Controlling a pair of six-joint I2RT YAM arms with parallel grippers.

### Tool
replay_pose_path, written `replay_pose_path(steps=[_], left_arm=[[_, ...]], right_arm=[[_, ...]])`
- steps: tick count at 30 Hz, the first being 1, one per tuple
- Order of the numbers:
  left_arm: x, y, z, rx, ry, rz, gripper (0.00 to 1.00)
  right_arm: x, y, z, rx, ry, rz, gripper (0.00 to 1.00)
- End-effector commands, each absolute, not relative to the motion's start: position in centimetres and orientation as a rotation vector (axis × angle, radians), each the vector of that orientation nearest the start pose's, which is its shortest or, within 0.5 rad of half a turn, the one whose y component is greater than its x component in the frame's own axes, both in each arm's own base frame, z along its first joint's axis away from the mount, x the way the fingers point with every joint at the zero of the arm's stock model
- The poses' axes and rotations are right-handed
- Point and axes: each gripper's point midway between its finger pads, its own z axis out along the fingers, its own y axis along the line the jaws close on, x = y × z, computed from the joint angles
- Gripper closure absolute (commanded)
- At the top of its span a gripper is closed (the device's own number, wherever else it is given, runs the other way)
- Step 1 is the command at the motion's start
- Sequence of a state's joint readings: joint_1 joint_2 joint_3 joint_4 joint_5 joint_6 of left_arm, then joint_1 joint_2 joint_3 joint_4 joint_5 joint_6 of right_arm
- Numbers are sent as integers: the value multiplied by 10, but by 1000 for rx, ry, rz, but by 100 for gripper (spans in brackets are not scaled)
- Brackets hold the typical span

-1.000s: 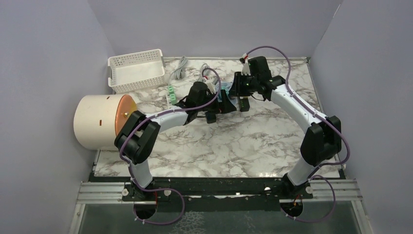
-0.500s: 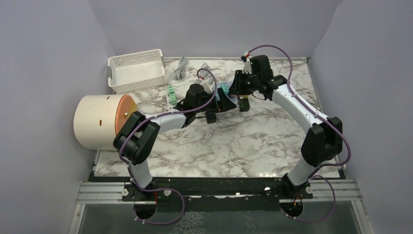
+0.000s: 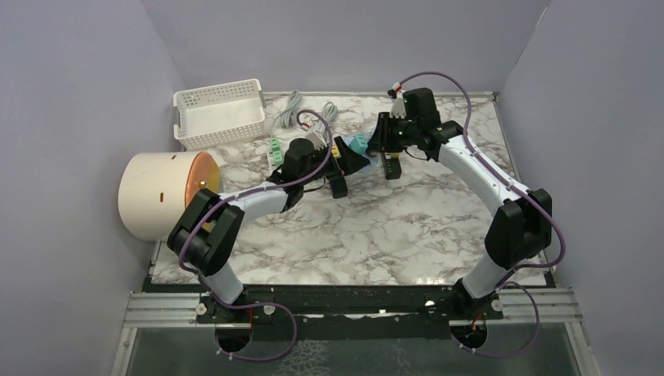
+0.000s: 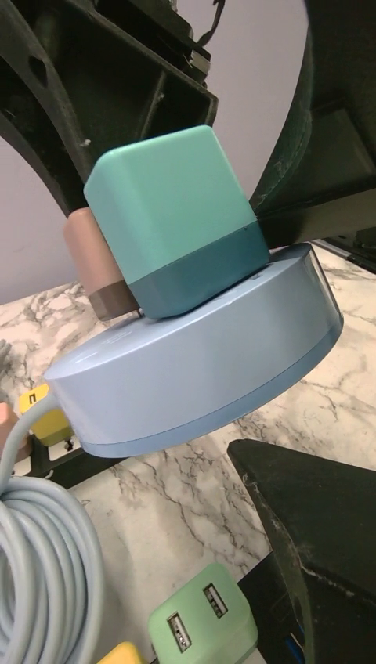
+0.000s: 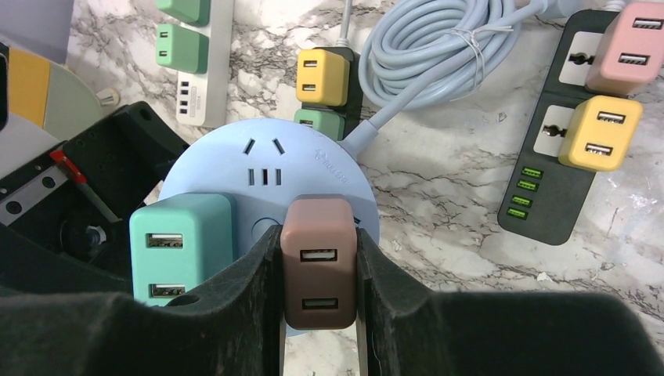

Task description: Pull the plug off the socket

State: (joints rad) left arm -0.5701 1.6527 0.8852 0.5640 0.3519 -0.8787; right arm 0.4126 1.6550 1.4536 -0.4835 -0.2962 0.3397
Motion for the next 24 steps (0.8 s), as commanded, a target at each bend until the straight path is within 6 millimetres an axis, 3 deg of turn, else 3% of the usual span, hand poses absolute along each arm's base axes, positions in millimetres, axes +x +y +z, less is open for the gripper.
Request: replay_pose_path(steps=[1,4,6,8,9,10,16,19,23,24], left_arm=[[365,-331,200,-71,1880,-1328,9],[368,-333,199,-91,1871,-1343,16],[372,-332,196,-118,1877,-1336,32],[376,-330,193,-147,1881,-1327,59],[378,-328,192,-163,1880,-1321,91],[380,-326,190,-185,1884,-1317,100],[391,-316,186,-252,1885,-1279,100],[396,-312,181,-276,1907,-1244,100],[404,-309,182,-289,1916,-1203,100],[407,-310,171,-294,1940,-1187,100]], right_arm=[[392,255,266,-319,2106,843,99],[392,256,265,-327,2110,850,99],[391,256,266,-329,2111,850,99],[390,256,267,-334,2107,855,99],[389,257,268,-337,2104,857,99],[389,256,268,-340,2106,858,99],[386,250,275,-338,2101,819,99],[381,243,299,-359,2042,814,99],[368,220,338,-356,1940,898,99],[362,213,346,-353,1913,934,99]])
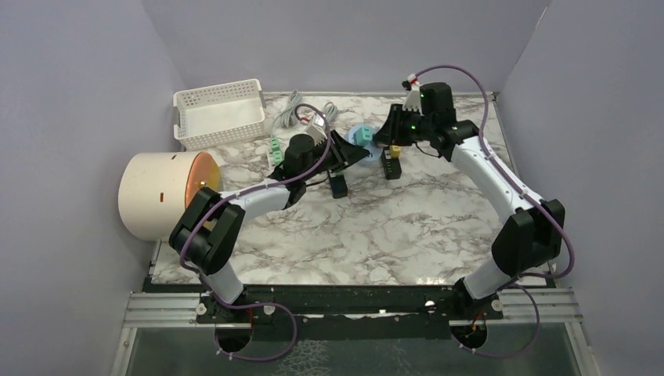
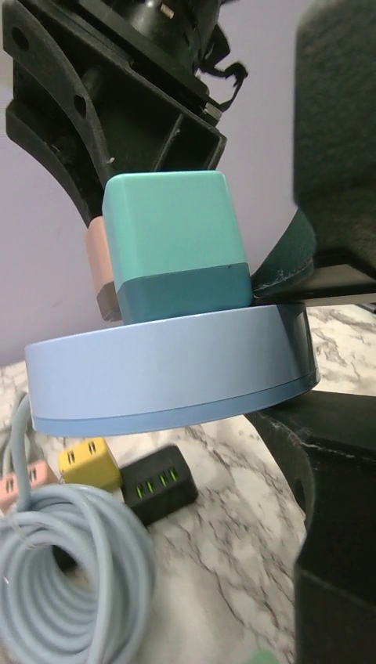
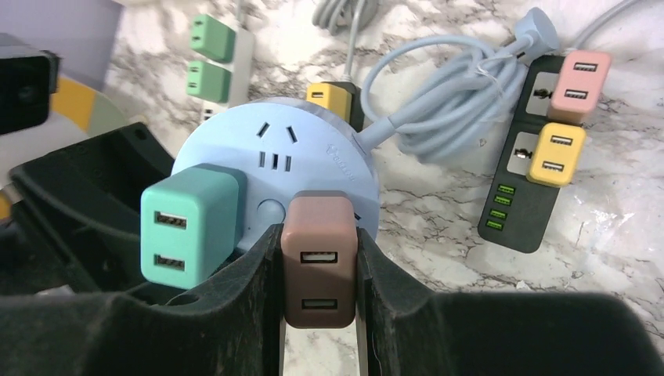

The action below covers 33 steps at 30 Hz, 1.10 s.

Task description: Pull the plug off the socket

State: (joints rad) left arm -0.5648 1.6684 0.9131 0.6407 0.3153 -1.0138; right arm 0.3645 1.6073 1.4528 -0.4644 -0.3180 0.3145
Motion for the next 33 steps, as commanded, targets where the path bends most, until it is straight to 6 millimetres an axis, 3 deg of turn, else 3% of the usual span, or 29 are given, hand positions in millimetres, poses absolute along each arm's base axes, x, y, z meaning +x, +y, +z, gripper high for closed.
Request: replay_pose_path(steps=[1,4,11,17,19,21,27,33], left_arm=[[409,-310,171,-291,1940,-1180,100],[418,-312,167,-275,1953,-1158,100],[449,-314,160,-241,1963,-1093,100],[494,-309,179,-189,1909,-990,100],[506,-303,184,-188,1899,-962,100],[519,-298,202,-187,1867,-942,100],[538,-270,231,-180,1810,-890,100],[550,-250,263,-92,1745,-867,100]], right_arm=[[356,208,352,-356,1896,980,99],[331,208,354,-419,1889,1124,99],[282,215,330,-568,1891,1283,99],[259,215,309,-639,1921,1347,99],[254,215,314,-648,1882,1353,99],[255,214,327,-651,1817,1314,99],[260,202,380,-581,1591,1131,99],[252,209,378,-647,1618,1209,99]])
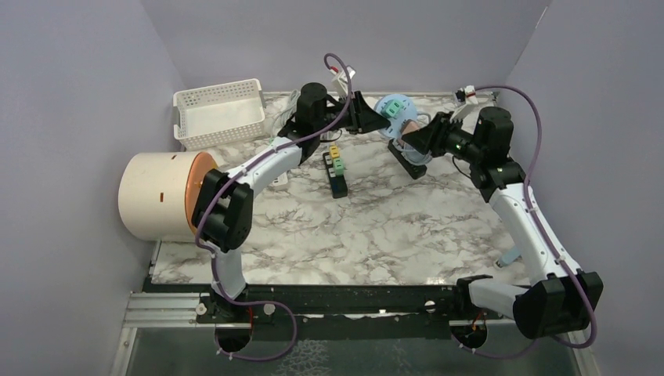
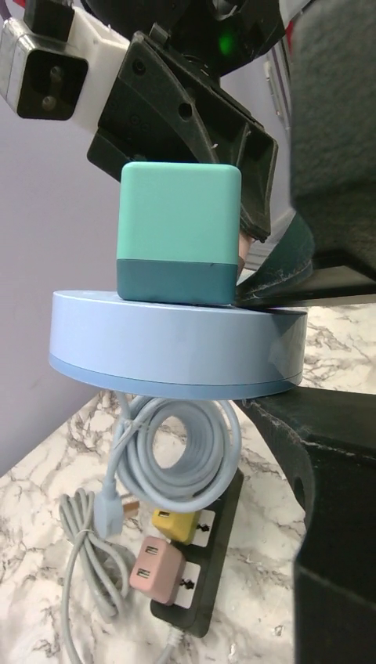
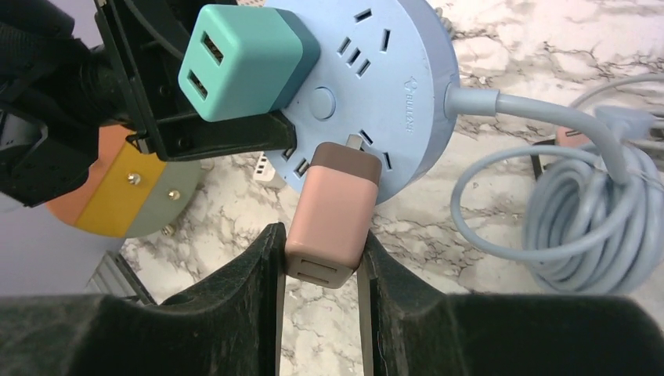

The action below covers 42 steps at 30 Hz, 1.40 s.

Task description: Pull the plug off the socket

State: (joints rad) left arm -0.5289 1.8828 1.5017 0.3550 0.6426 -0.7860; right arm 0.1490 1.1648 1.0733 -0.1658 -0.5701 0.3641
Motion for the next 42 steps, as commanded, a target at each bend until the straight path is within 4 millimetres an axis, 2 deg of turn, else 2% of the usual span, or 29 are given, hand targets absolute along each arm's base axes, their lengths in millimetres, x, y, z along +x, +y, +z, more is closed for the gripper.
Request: replay_pose_path(steps=[1,9,12,14,19,20,24,27,31,33,37,42], left_arm=[[552,-249,267,-64,1736,-865,100],[560,-248,281,118,1685,-796,100],[566,-243,293,142,1644,-779,100],[572,-242,302,160,1619,-782,100],[582,-251,322,250,1568,-820,100],[583,-253,325,272,1557,-825,100],[584,-263,327,346,1550,-857,100],[582,-269,327,383,1555,-882,100],[576,-269,320,411,1576,-877,100],[573,-268,315,430,1589,-869,100],[565,-268,308,474,1604,-864,100],[561,-266,302,498,1614,-857,100]], right_arm=[[250,209,378,-657,1617,1220,99],[242,206,412,-661,1503,1189,99],[246,211,403,-698,1576,1244,99],[254,212,378,-717,1681,1249,99],[274,205,287,-732,2086,1153,99],[275,206,274,-751,2137,1119,99],[279,221,231,-870,2281,1051,99],[274,236,185,-1005,2435,978,99],[252,263,150,-1233,2478,1080,99],[247,267,135,-1302,2486,1103,99],[245,257,95,-1433,2509,1042,98],[259,251,68,-1501,2543,940,94]])
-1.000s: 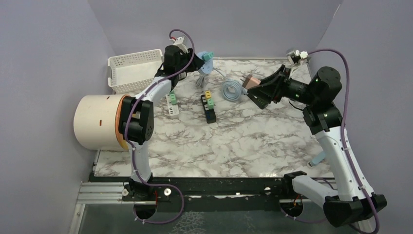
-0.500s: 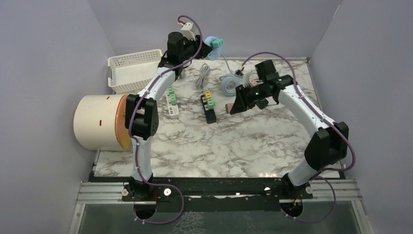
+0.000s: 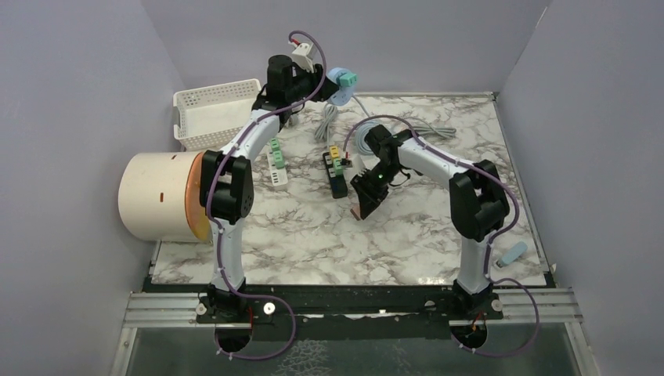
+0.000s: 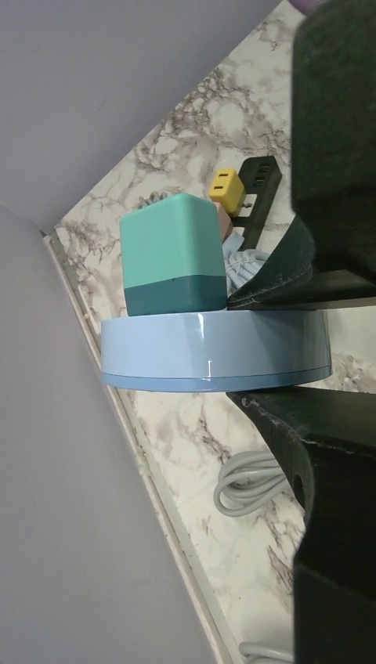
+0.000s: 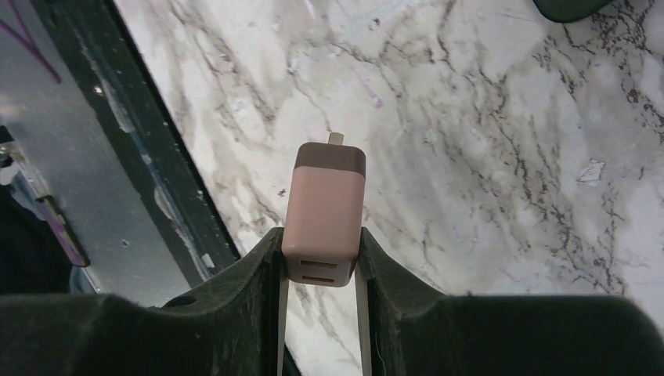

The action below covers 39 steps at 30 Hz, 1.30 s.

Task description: Pull the plug off the socket

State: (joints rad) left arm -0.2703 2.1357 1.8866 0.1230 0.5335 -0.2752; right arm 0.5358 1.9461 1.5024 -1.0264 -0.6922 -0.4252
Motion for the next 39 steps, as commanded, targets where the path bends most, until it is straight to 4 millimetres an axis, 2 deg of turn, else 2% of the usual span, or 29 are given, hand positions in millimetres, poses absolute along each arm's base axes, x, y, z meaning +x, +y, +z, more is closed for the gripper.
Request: replay_pose_path(steps=[1,8,12,15,16,19,20,21,22,24,27,28,29,30,32,34,36,39], left_arm=[[560,-267,302,500,1614,-859,100],[558,-267,295,509,1625,-869,100],[555,-267,293,514,1627,-870,100],[554,-266,291,514,1630,-870,100],[553,-267,292,514,1628,-871,100],[552,-266,292,511,1627,-875,100],[551,-266,293,510,1627,-876,100],[551,-266,293,511,1624,-877,100],[550,-266,294,510,1624,-877,100],[548,-264,294,502,1623,-870,100],[545,-259,299,473,1606,-849,100],[543,-258,302,458,1593,-842,100],[539,-257,306,444,1577,-838,100],[536,-256,306,428,1572,-830,100],[531,-259,303,403,1574,-806,100],[526,-265,301,383,1570,-759,100],[521,-272,300,346,1560,-698,100],[510,-283,303,296,1516,-635,100]], right_arm=[[261,249,64,-1515,2544,926,93],[276,244,40,-1560,2587,825,85],[305,233,37,-1512,2593,571,69],[328,227,49,-1460,2530,410,61],[335,228,58,-1434,2495,389,59],[348,232,79,-1364,2407,353,44],[352,232,84,-1343,2382,337,42],[356,231,89,-1318,2371,311,27],[361,230,96,-1287,2352,285,23],[373,226,112,-1182,2305,215,23],[390,218,159,-942,2156,150,23],[392,215,181,-826,2097,154,20],[394,213,202,-688,2034,176,12],[394,209,222,-545,1976,211,1],[387,205,254,-288,1875,331,0],[382,209,281,-104,1817,502,0],[383,219,296,81,1823,683,0],[387,248,312,308,1825,989,0]])
